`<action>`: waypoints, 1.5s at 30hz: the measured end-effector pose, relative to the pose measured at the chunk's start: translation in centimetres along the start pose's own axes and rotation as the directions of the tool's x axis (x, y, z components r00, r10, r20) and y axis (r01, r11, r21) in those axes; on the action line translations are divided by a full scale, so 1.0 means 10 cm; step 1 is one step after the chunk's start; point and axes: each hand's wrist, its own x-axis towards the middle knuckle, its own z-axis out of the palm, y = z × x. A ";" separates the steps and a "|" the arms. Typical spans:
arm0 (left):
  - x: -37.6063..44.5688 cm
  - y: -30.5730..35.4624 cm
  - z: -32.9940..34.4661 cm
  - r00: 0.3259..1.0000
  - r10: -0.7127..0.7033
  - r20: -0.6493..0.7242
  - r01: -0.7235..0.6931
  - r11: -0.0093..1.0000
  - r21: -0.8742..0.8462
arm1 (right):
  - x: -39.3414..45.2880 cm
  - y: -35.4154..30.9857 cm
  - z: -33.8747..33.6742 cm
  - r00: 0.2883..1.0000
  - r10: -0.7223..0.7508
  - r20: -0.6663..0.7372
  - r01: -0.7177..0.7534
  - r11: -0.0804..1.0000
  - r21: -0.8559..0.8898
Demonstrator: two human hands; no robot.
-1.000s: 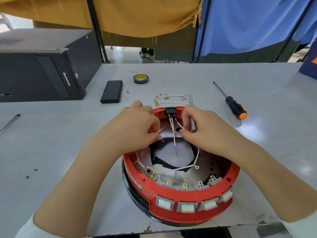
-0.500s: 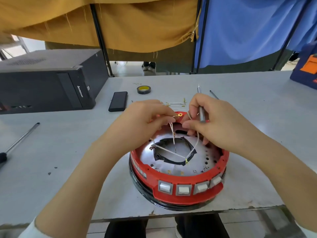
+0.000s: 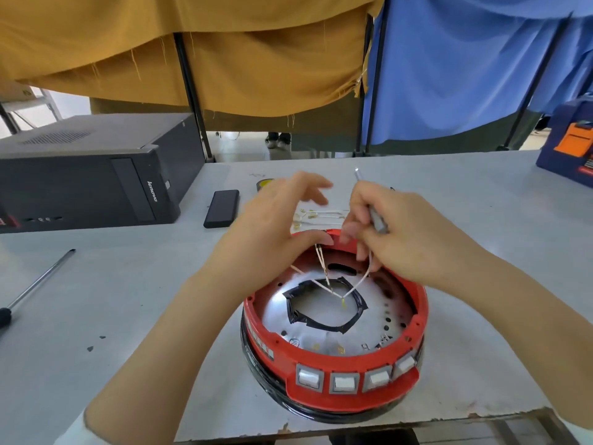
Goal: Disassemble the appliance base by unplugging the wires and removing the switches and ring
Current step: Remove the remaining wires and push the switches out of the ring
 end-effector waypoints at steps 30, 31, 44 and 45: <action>-0.09 -0.49 0.42 0.826 -0.513 0.235 0.553 0.819 -0.153 | 0.28 0.70 -0.01 0.778 0.170 0.604 -0.610 0.436 0.662; -0.08 -0.48 0.41 0.828 -0.510 0.234 0.548 0.826 -0.136 | 0.24 0.69 -0.01 0.781 0.177 0.599 -0.607 0.441 0.661; -0.09 -0.47 0.42 0.807 -0.539 0.242 0.573 0.814 -0.099 | 0.90 1.07 0.14 0.727 0.634 0.265 -0.301 -0.054 0.952; -0.09 -0.47 0.42 0.807 -0.540 0.238 0.573 0.814 -0.097 | 1.00 1.13 0.20 0.699 0.663 0.268 -0.327 -0.038 0.944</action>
